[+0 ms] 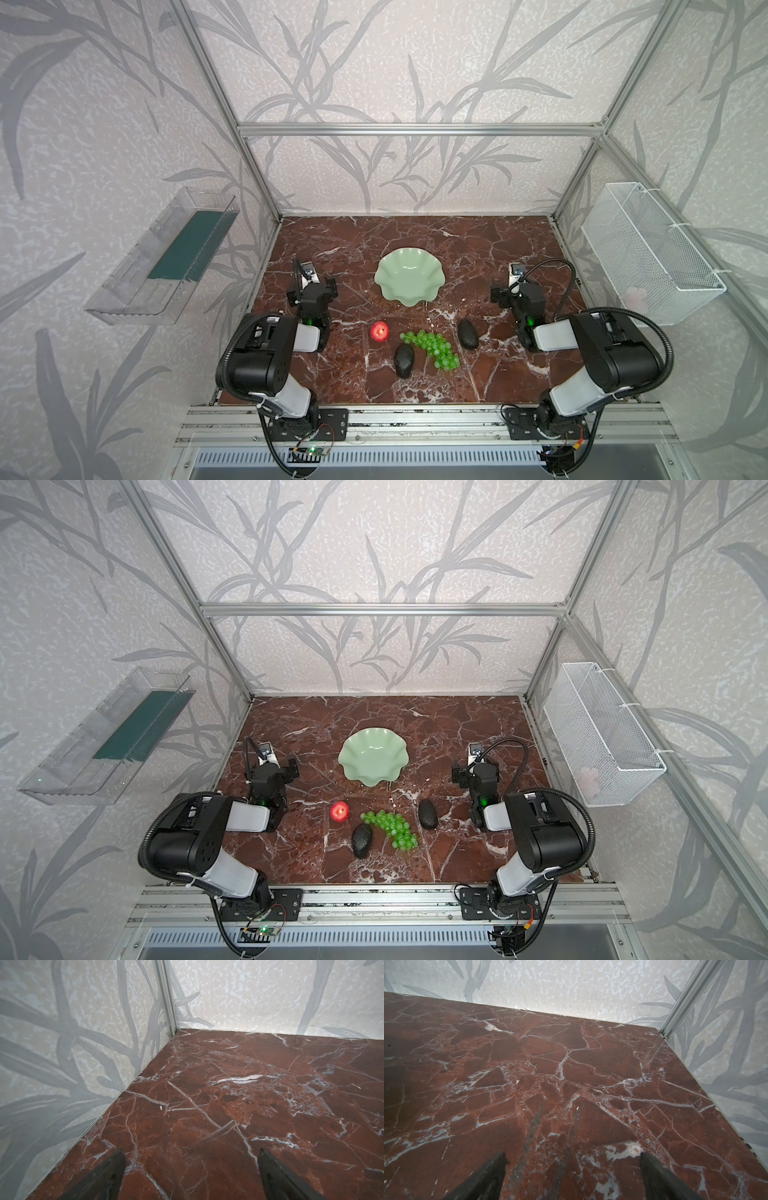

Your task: Place and organize the fake fruits in the fruit bowl

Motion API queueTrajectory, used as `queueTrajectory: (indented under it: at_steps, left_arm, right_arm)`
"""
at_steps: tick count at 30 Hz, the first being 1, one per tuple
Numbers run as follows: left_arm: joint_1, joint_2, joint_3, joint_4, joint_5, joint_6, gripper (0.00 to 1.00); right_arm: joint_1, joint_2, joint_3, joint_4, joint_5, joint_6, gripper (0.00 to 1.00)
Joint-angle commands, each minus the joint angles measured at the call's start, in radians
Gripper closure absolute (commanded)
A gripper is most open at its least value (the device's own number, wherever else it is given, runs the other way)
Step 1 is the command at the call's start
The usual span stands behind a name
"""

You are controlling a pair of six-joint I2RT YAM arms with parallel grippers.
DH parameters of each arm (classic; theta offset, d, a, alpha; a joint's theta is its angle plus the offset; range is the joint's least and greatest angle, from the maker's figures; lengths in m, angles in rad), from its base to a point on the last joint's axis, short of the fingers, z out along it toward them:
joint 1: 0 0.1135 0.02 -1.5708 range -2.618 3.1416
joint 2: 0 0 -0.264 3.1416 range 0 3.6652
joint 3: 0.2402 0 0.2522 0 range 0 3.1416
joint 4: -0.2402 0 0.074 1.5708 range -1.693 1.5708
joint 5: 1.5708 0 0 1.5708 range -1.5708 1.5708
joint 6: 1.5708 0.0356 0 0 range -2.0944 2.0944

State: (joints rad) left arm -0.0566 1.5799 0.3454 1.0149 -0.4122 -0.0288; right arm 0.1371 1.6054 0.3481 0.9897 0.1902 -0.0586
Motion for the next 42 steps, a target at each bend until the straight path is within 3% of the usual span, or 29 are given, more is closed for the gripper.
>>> queueTrajectory:
  at_steps: [1,3,6,9,11,14,17,23,29,40,42]
  left_arm:
    - [-0.002,-0.041,0.012,-0.026,0.0,0.004,0.01]
    - [-0.037,-0.149,0.053,-0.185,-0.043,0.037,0.01]
    - [-0.054,-0.348,0.207,-0.621,-0.065,-0.024,0.01]
    - [-0.047,-0.479,0.377,-0.993,0.001,-0.077,0.01]
    - [-0.04,-0.54,0.427,-1.098,0.05,-0.077,0.01]
    - [-0.038,-0.607,0.427,-1.157,0.116,-0.07,0.02]
    - [-0.038,-0.642,0.424,-1.215,0.139,-0.108,0.05]
    - [-0.037,-0.655,0.452,-1.264,0.168,-0.159,0.08]
    - [-0.038,-0.649,0.466,-1.286,0.175,-0.18,0.08]
    - [-0.036,-0.628,0.485,-1.323,0.195,-0.215,0.08]
    - [-0.036,-0.637,0.477,-1.315,0.194,-0.22,0.08]
  right_arm:
    - [-0.001,-0.02,0.011,0.025,0.007,-0.006,0.01]
    - [-0.001,-0.065,0.022,-0.024,0.022,0.001,0.01]
    - [0.001,-0.233,0.119,-0.338,0.021,0.001,0.01]
    - [-0.003,-0.368,0.257,-0.624,0.038,0.275,0.01]
    - [-0.009,-0.415,0.289,-0.686,-0.119,0.362,0.01]
    - [-0.011,-0.424,0.256,-0.641,-0.344,0.364,0.01]
    - [0.012,-0.442,0.314,-0.872,-0.455,0.37,0.04]
    - [0.312,-0.552,0.353,-1.308,-0.211,0.348,0.06]
    - [0.573,-0.519,0.326,-1.427,-0.033,0.482,0.07]
    - [0.644,-0.27,0.338,-1.398,0.017,0.587,0.14]
    - [0.647,-0.242,0.332,-1.375,0.018,0.598,0.2]
